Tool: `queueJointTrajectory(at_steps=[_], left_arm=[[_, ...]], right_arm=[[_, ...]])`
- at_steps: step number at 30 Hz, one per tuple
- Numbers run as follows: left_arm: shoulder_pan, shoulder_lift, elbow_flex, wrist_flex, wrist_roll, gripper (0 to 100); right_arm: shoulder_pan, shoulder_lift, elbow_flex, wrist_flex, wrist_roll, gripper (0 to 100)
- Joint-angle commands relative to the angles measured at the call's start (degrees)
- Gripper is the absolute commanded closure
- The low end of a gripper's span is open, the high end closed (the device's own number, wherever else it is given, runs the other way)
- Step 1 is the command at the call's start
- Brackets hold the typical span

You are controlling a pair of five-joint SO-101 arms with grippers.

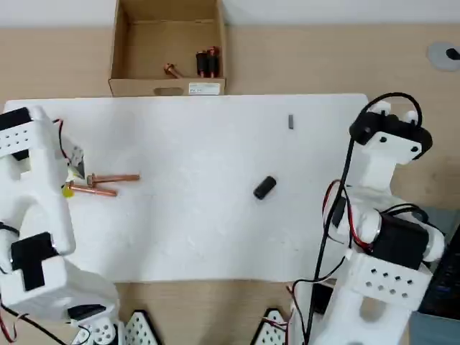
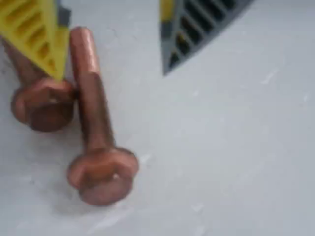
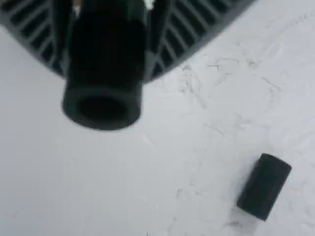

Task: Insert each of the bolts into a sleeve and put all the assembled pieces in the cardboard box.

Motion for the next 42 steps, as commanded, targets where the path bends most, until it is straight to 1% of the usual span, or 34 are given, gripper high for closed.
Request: queueJointTrajectory(at_steps=[1, 10, 17, 23, 26, 29, 38, 42], left_arm=[[-0.9, 1.0, -2.7, -0.5, 0.0, 86], [-0.4, 5.5, -2.9, -0.5, 0.1, 86], [-0.7, 9.1, -2.5, -5.3, 0.2, 86], [-0.5, 11.5, -2.5, -7.5, 0.3, 86], [-0.6, 12.8, -2.5, -7.5, 0.3, 90], [-0.8, 14.0, -2.5, -7.5, 0.2, 100], [-0.8, 14.0, -3.6, -6.7, 0.1, 100], [-0.4, 14.0, -9.5, -0.2, 0.1, 100]], right_arm=[[0.6, -0.7, 1.7, -2.9, 0.1, 98.9], [0.6, -0.8, 2.5, -3.5, 0.3, 98.9], [0.6, -0.8, 2.5, -3.5, 0.4, 98.9], [0.6, -0.8, 2.5, -3.5, 0.4, 98.8], [0.6, -0.7, 2.5, -3.5, 0.4, 98.8], [0.6, -0.7, 2.4, -3.6, 0.4, 98.8], [0.5, -0.8, 2.3, -5.2, 0.4, 98.8], [0.5, -0.8, 0.1, -4.9, 0.4, 98.8]])
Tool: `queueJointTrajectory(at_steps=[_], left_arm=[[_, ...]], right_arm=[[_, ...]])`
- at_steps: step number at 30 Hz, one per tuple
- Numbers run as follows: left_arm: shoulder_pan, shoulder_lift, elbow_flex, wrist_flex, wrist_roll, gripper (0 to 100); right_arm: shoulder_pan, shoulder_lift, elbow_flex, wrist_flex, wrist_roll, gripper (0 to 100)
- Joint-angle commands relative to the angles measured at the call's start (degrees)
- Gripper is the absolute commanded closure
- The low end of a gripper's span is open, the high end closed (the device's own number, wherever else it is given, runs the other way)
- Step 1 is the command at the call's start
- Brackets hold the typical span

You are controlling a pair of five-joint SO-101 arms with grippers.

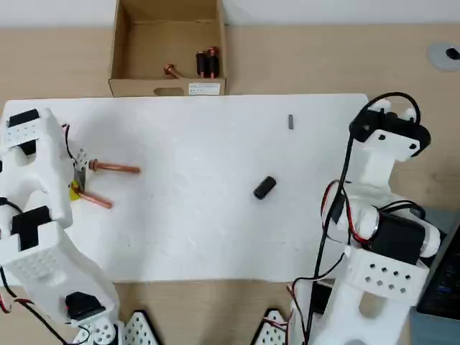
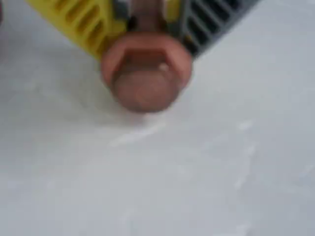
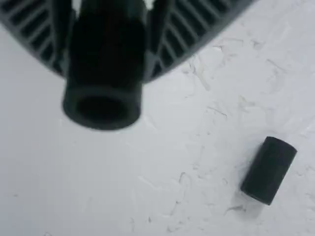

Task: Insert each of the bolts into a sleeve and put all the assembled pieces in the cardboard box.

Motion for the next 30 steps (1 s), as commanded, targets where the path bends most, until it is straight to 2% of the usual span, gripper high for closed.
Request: queueJointTrajectory(at_steps=[1, 8, 14, 21, 26, 30], left_arm=[[0.1, -0.4, -6.9, 6.1, 0.0, 100], [2.3, -0.7, -22.0, 18.0, -3.3, 100], [5.4, -10.6, -25.6, 19.3, -7.4, 100], [10.8, -27.7, -16.4, 19.2, -12.0, 100], [12.2, -38.4, -6.3, 17.8, -14.9, 100], [12.7, -47.0, 3.1, 14.2, -18.3, 100]], right_arm=[[0.4, -0.8, -3.0, -1.0, 0.4, 98.8], [-0.7, -0.9, -4.0, -0.9, 0.4, 98.8], [-4.0, -0.9, -6.5, 1.6, 0.0, 98.8], [-4.4, -1.9, -6.6, 1.6, 0.0, 98.8], [-4.5, -9.5, -5.4, 1.1, 0.4, 98.9], [-4.6, -16.3, 1.1, -2.8, 0.4, 98.9]])
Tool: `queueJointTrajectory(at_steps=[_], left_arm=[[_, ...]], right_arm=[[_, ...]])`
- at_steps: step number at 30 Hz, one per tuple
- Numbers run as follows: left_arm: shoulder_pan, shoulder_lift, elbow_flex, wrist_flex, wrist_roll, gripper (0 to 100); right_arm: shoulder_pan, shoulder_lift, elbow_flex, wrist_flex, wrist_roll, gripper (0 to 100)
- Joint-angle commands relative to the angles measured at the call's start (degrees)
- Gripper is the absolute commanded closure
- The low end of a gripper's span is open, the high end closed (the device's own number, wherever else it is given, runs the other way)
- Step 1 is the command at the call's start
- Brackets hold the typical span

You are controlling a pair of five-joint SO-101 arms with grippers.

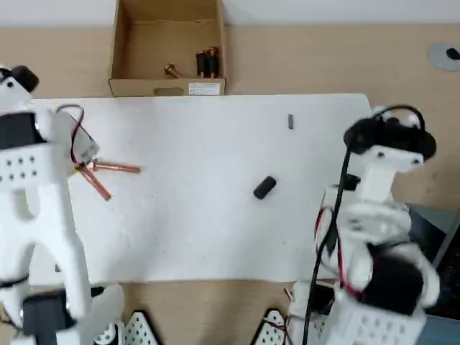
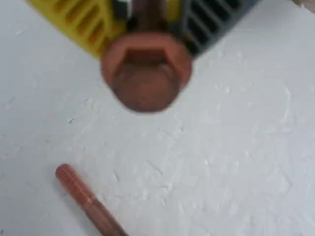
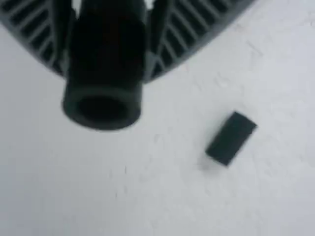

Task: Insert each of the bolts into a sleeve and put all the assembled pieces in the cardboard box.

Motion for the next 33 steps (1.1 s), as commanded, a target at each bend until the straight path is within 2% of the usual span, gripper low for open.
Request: queueJointTrajectory(at_steps=[1, 8, 17, 33], left_arm=[[1.2, -9.5, 7.6, -4.5, -3.0, 100], [1.2, -27.0, 28.7, -18.1, -9.4, 100], [1.4, -45.1, 49.8, -32.1, -10.1, 100], [18.4, -77.0, 73.6, -46.2, -11.8, 100]], right_arm=[[-0.9, -5.6, 5.0, -4.0, 0.4, 98.9], [-5.3, -15.8, 16.9, -10.9, 0.4, 98.9], [-11.2, -24.6, 32.8, -24.2, 0.4, 98.9], [-30.3, -42.9, 50.4, -36.7, 0.4, 98.9]])
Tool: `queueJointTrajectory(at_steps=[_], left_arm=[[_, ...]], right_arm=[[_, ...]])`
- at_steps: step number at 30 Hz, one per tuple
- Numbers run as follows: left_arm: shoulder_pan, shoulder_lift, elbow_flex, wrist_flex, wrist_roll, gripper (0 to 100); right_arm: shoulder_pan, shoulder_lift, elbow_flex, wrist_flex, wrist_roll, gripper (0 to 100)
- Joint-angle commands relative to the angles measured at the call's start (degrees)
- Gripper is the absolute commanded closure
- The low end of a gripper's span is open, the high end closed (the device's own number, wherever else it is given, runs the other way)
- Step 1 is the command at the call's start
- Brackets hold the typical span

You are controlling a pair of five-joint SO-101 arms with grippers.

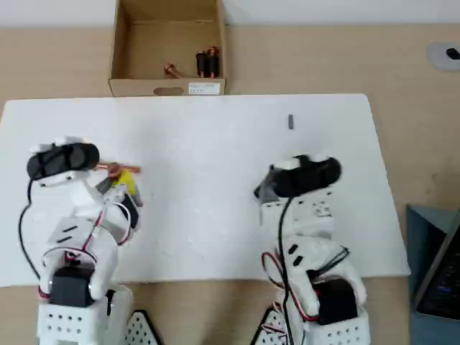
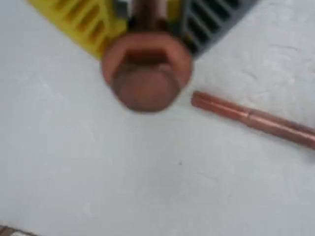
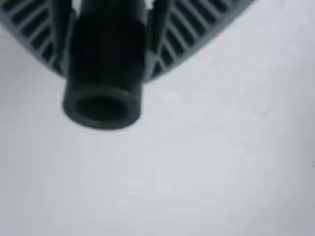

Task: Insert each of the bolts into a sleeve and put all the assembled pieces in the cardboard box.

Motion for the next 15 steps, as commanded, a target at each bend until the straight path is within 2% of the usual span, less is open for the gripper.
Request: queueJointTrajectory(at_steps=[1, 4, 8, 15], left_arm=[[3.5, -7.8, 2.8, -3.1, -0.8, 100], [6.5, -12.6, 5.0, -3.2, -0.5, 100], [9.5, -11.8, 3.4, -3.9, -0.2, 100], [10.2, -11.7, -0.6, -14.3, 2.8, 100]], right_arm=[[-3.6, -6.6, 0.7, -3.3, 0.4, 98.9], [-6.5, -6.4, 1.3, -4.0, 0.4, 98.9], [-11.4, -6.4, 1.7, -4.0, 0.4, 98.9], [-18.7, -6.4, 4.2, -4.0, 0.7, 98.9]])
